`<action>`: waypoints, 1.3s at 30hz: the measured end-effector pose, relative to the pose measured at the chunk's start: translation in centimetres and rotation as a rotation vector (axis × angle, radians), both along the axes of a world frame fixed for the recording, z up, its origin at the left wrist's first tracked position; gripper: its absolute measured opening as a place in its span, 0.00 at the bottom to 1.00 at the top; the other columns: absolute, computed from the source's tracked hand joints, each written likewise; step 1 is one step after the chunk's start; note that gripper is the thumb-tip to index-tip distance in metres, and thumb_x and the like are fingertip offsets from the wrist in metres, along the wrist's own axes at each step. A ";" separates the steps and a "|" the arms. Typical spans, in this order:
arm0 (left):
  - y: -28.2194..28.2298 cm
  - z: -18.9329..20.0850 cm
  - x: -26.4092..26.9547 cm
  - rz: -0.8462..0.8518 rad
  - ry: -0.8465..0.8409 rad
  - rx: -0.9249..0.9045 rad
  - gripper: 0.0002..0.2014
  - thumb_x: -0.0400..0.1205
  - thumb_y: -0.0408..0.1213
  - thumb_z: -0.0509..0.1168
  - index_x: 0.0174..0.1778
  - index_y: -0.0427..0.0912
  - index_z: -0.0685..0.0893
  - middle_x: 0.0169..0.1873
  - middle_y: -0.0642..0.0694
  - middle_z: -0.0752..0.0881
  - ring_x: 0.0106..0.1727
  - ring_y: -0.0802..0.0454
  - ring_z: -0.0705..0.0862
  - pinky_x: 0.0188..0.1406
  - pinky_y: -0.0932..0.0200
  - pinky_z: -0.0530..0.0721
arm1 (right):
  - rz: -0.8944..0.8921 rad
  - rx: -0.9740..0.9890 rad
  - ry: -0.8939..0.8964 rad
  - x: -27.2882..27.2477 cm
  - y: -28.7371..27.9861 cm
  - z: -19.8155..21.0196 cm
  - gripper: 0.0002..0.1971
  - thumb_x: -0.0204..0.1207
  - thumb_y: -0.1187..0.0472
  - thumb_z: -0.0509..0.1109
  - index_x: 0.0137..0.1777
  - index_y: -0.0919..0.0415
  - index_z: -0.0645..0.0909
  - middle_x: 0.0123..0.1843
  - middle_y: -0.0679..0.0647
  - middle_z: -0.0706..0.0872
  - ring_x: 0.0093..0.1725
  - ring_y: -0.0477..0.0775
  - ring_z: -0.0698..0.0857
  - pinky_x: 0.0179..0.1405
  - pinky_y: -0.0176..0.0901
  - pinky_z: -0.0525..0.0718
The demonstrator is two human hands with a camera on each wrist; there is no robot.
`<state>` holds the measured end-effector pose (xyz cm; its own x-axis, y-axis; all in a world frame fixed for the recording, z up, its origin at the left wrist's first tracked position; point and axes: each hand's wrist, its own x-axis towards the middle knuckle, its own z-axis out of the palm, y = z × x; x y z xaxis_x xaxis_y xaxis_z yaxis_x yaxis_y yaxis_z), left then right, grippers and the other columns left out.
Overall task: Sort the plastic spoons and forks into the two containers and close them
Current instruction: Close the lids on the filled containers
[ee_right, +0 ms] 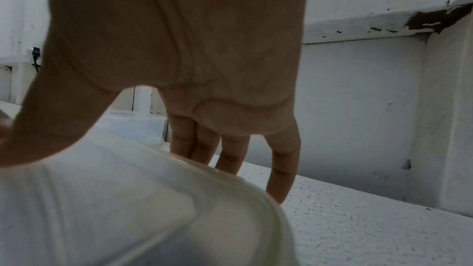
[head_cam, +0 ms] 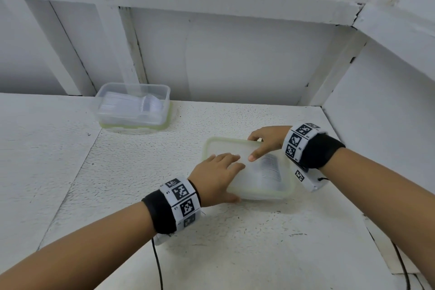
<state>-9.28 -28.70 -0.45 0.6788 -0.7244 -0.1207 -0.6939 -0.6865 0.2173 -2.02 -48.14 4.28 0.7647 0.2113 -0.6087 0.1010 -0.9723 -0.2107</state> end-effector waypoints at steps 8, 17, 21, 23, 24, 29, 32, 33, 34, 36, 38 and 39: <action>9.5 3.1 6.1 0.288 0.166 -0.301 0.20 0.83 0.46 0.61 0.70 0.45 0.76 0.68 0.48 0.78 0.67 0.55 0.75 0.63 0.68 0.67 | -0.079 0.058 -0.022 2.1 2.9 2.0 0.29 0.77 0.45 0.67 0.76 0.56 0.69 0.71 0.51 0.77 0.69 0.52 0.76 0.66 0.42 0.73; 24.1 4.5 16.1 1.015 -0.030 -0.363 0.16 0.82 0.42 0.57 0.50 0.34 0.85 0.51 0.32 0.85 0.52 0.37 0.82 0.50 0.52 0.76 | -0.570 0.763 -0.020 8.3 14.8 2.3 0.19 0.82 0.59 0.64 0.69 0.68 0.73 0.56 0.59 0.80 0.53 0.56 0.81 0.50 0.48 0.83; 26.9 3.2 19.1 1.147 0.076 -0.300 0.10 0.81 0.34 0.58 0.36 0.34 0.79 0.40 0.33 0.81 0.42 0.41 0.78 0.41 0.55 0.73 | -0.720 0.781 -0.051 11.4 20.5 -0.1 0.17 0.82 0.62 0.62 0.66 0.71 0.75 0.46 0.59 0.80 0.43 0.56 0.82 0.57 0.52 0.83; 27.5 2.1 20.3 1.190 0.168 -0.385 0.09 0.82 0.33 0.59 0.43 0.34 0.83 0.44 0.33 0.82 0.45 0.39 0.82 0.44 0.51 0.82 | -0.724 0.706 -0.121 13.1 22.0 -1.7 0.17 0.81 0.59 0.62 0.61 0.71 0.78 0.54 0.63 0.84 0.52 0.63 0.85 0.61 0.58 0.82; 27.6 1.7 20.7 1.209 0.232 -0.475 0.10 0.82 0.33 0.60 0.51 0.31 0.84 0.46 0.34 0.82 0.47 0.40 0.82 0.42 0.52 0.85 | -0.723 0.675 -0.145 14.2 22.3 -2.8 0.17 0.80 0.58 0.62 0.59 0.71 0.78 0.59 0.65 0.84 0.57 0.65 0.84 0.62 0.61 0.82; 27.5 0.6 21.3 1.224 0.311 -0.645 0.15 0.81 0.27 0.61 0.63 0.29 0.82 0.55 0.33 0.84 0.46 0.43 0.81 0.17 0.70 0.80 | -0.684 0.625 -0.143 16.4 22.4 -5.0 0.11 0.78 0.58 0.64 0.58 0.61 0.75 0.56 0.60 0.78 0.64 0.63 0.81 0.63 0.58 0.82; 27.8 0.8 21.6 1.206 0.298 -0.616 0.13 0.79 0.25 0.60 0.58 0.30 0.84 0.54 0.34 0.85 0.46 0.43 0.82 0.19 0.72 0.80 | -0.673 0.621 -0.176 16.7 21.8 -5.1 0.03 0.75 0.61 0.66 0.45 0.57 0.74 0.55 0.61 0.80 0.60 0.63 0.83 0.58 0.56 0.85; 27.9 1.1 21.5 1.202 0.301 -0.629 0.13 0.79 0.24 0.60 0.57 0.30 0.84 0.51 0.34 0.85 0.45 0.42 0.82 0.19 0.72 0.80 | -0.679 0.634 -0.173 16.2 21.8 -4.3 0.05 0.76 0.63 0.66 0.40 0.56 0.73 0.52 0.60 0.80 0.55 0.62 0.84 0.56 0.55 0.86; 27.8 1.5 21.3 1.197 0.299 -0.645 0.12 0.79 0.24 0.60 0.55 0.30 0.84 0.47 0.35 0.84 0.44 0.42 0.82 0.20 0.72 0.80 | -0.691 0.648 -0.168 15.8 21.8 -3.4 0.09 0.76 0.66 0.66 0.36 0.56 0.72 0.48 0.59 0.80 0.49 0.60 0.84 0.53 0.54 0.87; 27.7 2.6 20.5 1.177 0.296 -0.698 0.09 0.79 0.24 0.60 0.49 0.31 0.84 0.41 0.37 0.82 0.39 0.44 0.81 0.21 0.73 0.81 | -0.750 0.701 -0.147 14.7 21.5 -1.5 0.12 0.76 0.72 0.66 0.32 0.61 0.73 0.37 0.59 0.78 0.38 0.57 0.82 0.47 0.55 0.89; 27.5 3.8 18.9 1.145 0.356 -0.790 0.07 0.79 0.22 0.60 0.41 0.33 0.82 0.35 0.39 0.79 0.33 0.48 0.78 0.20 0.73 0.81 | -0.749 0.772 -0.105 13.3 20.7 0.2 0.07 0.76 0.76 0.65 0.38 0.66 0.76 0.35 0.58 0.78 0.33 0.53 0.80 0.35 0.49 0.90; 27.5 4.3 17.9 1.130 0.398 -0.836 0.08 0.80 0.22 0.60 0.38 0.34 0.81 0.33 0.40 0.79 0.31 0.48 0.78 0.20 0.72 0.82 | -0.726 0.794 -0.075 12.3 20.3 1.1 0.05 0.76 0.76 0.65 0.45 0.67 0.77 0.37 0.58 0.79 0.33 0.52 0.81 0.31 0.45 0.89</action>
<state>8.65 -1.22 3.82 0.9446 0.2095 -0.2527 0.3179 -0.3931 0.8628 10.25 -27.80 5.36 0.8961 0.0062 -0.4437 -0.4058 -0.3934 -0.8250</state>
